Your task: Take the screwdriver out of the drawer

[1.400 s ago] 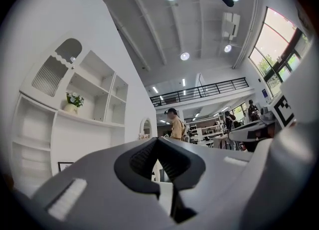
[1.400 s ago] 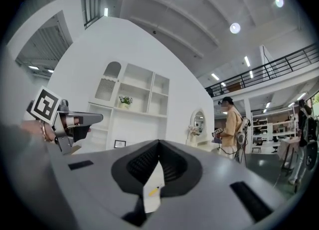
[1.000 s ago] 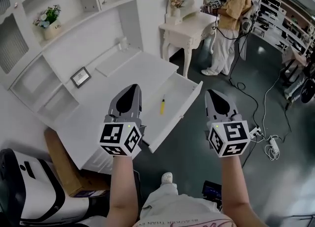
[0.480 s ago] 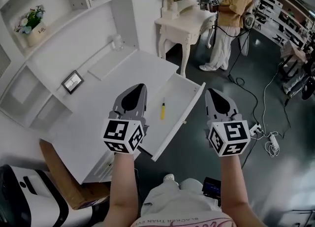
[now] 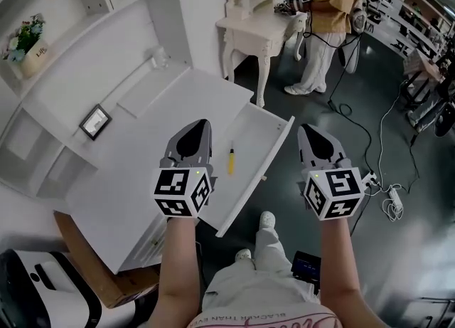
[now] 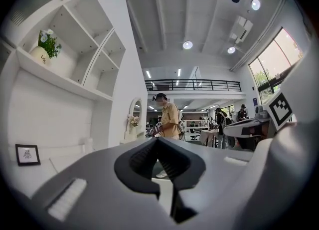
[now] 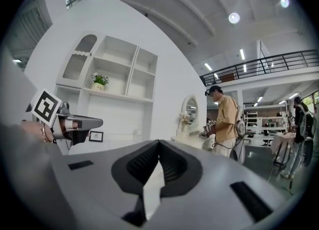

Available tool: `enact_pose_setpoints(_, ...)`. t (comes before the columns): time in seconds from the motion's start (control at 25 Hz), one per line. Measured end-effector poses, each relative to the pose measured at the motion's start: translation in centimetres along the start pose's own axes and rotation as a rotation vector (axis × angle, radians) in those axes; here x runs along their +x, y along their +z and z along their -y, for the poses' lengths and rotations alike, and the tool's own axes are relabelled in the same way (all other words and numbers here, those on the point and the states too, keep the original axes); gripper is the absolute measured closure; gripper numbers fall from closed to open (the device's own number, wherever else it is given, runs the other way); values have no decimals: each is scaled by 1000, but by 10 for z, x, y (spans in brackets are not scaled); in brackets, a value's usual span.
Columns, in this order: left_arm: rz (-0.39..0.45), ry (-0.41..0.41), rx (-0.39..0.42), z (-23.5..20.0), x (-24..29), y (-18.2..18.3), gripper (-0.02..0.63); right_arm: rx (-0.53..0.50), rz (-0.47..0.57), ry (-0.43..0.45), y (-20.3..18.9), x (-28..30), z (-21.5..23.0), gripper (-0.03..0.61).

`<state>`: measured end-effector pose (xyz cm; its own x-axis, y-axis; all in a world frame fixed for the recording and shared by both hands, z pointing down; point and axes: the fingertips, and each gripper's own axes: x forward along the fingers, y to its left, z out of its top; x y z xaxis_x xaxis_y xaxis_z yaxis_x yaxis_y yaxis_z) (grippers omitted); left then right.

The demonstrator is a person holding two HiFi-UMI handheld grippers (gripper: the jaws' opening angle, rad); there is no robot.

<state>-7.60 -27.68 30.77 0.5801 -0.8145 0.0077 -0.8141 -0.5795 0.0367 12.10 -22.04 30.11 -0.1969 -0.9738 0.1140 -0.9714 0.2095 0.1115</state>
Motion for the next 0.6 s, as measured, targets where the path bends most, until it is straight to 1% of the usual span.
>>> enact_pose_setpoints(0.12, -12, -19, -20, 0, 14, -7, 602, 5, -10, 6, -5, 14, 8, 571)
enact_pose_setpoints(0.16, -20, -33, -27, 2, 20, -10, 511, 11, -14, 6, -8, 18, 12, 571)
enact_pose_setpoints(0.2, -30, -44, -32, 3, 25, -15, 471, 19, -18, 5, -11, 23, 16, 571)
enact_pose_setpoints(0.24, -40, -48, -35, 3, 30, -19, 456, 28, -22, 3, -15, 27, 20, 572)
enact_pose_setpoints(0.44, -105, -11, -41, -6, 56, -44, 456, 51, -53, 15, -30, 52, 34, 571)
enact_pose_setpoints(0.6, -172, 21, -62, -14, 75, -75, 466, 62, -90, 30, -49, 71, 44, 572)
